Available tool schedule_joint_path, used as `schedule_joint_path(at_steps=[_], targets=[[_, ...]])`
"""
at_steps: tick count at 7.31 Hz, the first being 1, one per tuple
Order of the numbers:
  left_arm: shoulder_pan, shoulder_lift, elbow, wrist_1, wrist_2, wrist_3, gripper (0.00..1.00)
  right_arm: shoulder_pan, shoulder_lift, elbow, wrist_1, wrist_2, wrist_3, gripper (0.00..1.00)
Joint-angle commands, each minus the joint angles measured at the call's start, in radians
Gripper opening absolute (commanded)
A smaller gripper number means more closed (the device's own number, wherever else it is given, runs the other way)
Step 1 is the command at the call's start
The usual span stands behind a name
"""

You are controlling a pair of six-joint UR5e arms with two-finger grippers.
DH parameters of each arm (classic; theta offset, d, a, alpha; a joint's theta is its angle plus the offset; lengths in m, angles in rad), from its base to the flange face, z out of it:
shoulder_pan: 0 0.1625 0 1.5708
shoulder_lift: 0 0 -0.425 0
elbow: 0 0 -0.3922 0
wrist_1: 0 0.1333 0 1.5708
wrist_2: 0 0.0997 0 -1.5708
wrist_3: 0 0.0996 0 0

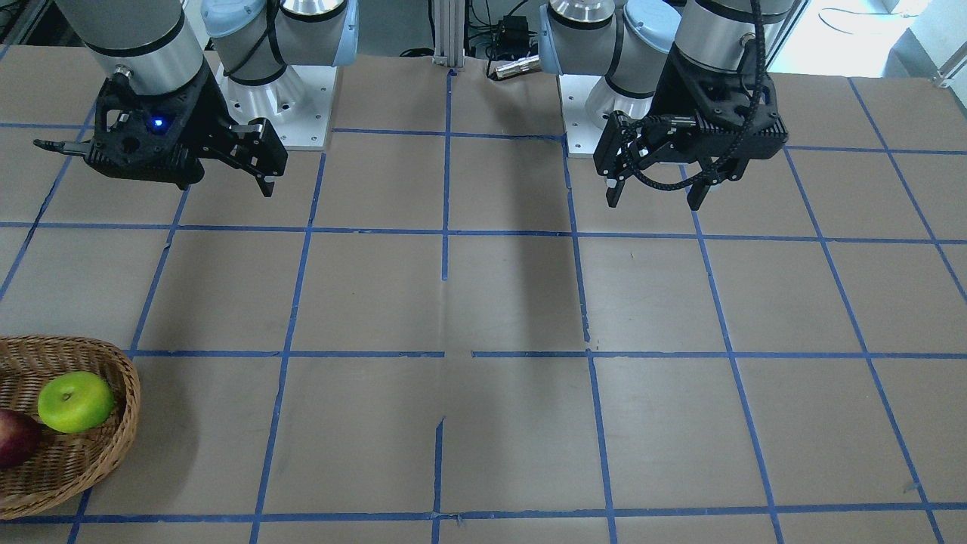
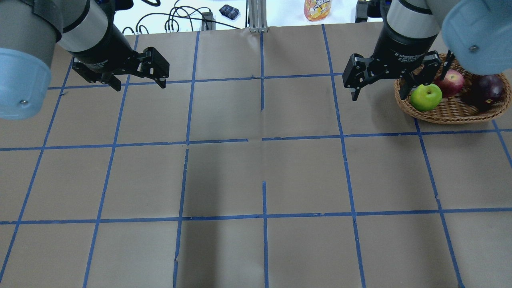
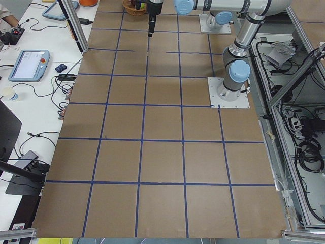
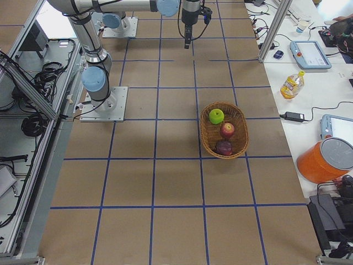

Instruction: Put all apples into basket

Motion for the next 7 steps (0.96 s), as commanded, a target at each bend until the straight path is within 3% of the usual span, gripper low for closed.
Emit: schedule_joint_path(at_steps=[1, 7], targets=[[-0.001, -0.01, 0.011, -0.004, 0.001, -0.027, 1.0, -0.019, -0.009, 0.001, 0.006, -0.001, -0.001, 1.0], [-0.001, -0.024, 0.028, -0.008, 0.002, -0.047, 1.0, -0.019, -0.051, 0.002, 0.021, -0.004, -0.001, 1.0]])
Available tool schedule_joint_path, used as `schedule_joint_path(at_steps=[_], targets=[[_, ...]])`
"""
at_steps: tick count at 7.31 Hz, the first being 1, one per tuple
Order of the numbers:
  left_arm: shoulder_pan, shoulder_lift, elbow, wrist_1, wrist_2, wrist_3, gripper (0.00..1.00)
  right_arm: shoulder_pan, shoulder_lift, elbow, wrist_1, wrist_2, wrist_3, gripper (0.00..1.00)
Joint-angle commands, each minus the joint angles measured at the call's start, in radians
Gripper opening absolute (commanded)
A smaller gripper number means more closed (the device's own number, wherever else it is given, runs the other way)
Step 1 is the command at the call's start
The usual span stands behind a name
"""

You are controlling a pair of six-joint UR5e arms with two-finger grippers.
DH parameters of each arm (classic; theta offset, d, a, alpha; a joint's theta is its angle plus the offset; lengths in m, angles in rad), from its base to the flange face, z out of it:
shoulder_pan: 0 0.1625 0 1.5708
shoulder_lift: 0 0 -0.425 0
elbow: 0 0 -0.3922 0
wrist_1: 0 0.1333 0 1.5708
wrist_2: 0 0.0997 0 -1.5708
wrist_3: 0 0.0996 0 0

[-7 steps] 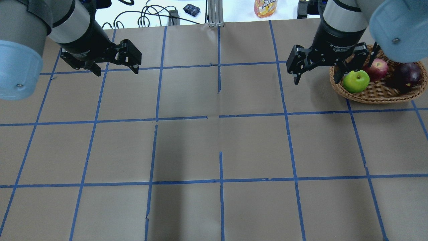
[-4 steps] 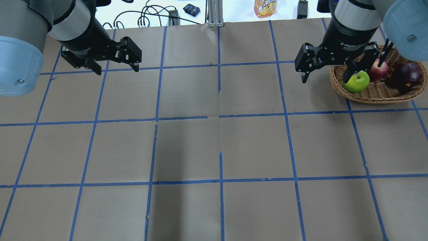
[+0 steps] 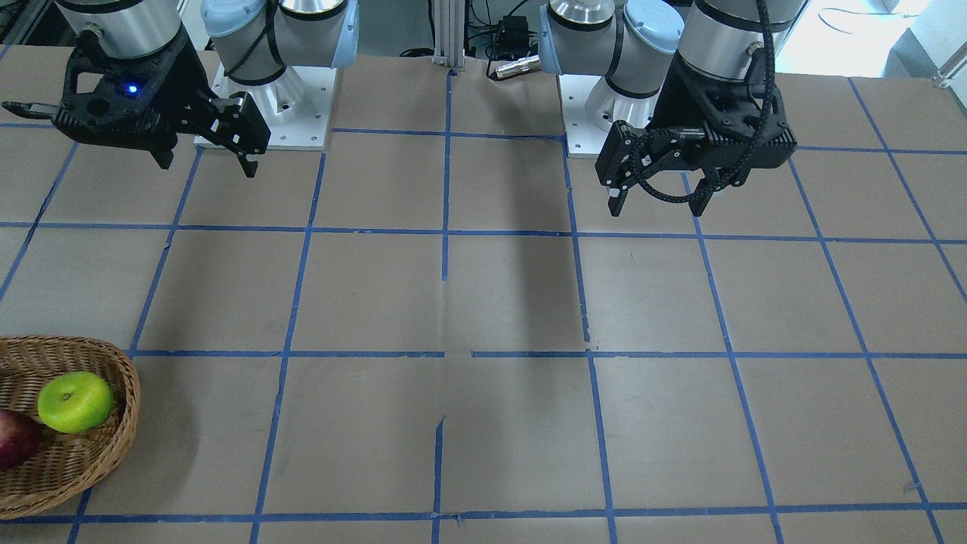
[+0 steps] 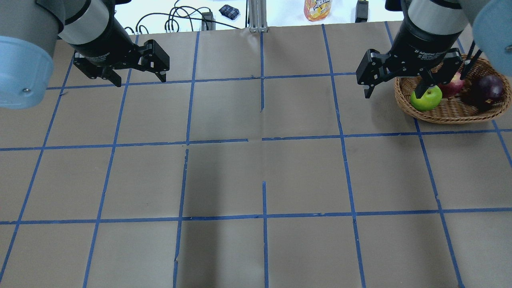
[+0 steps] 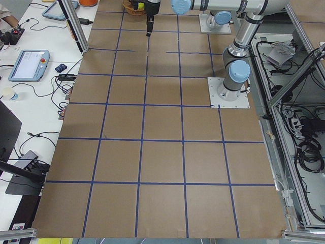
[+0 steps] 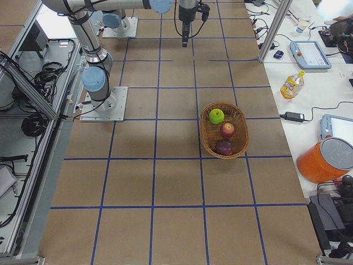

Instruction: Put all apples into basket

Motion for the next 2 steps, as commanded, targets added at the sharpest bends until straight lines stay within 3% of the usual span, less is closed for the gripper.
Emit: schedule_joint_path(at_steps=[1, 2], targets=[[0.0, 0.002, 0.0, -0.001, -0.004, -0.002, 1.0, 0.0, -0.001, 0.002, 0.005, -0.001, 0.0, 1.0], [0.0, 0.002, 0.0, -0.001, -0.006, -0.002, 1.0, 0.001, -0.002, 0.002, 0.005, 0.0, 0.001, 1.0]])
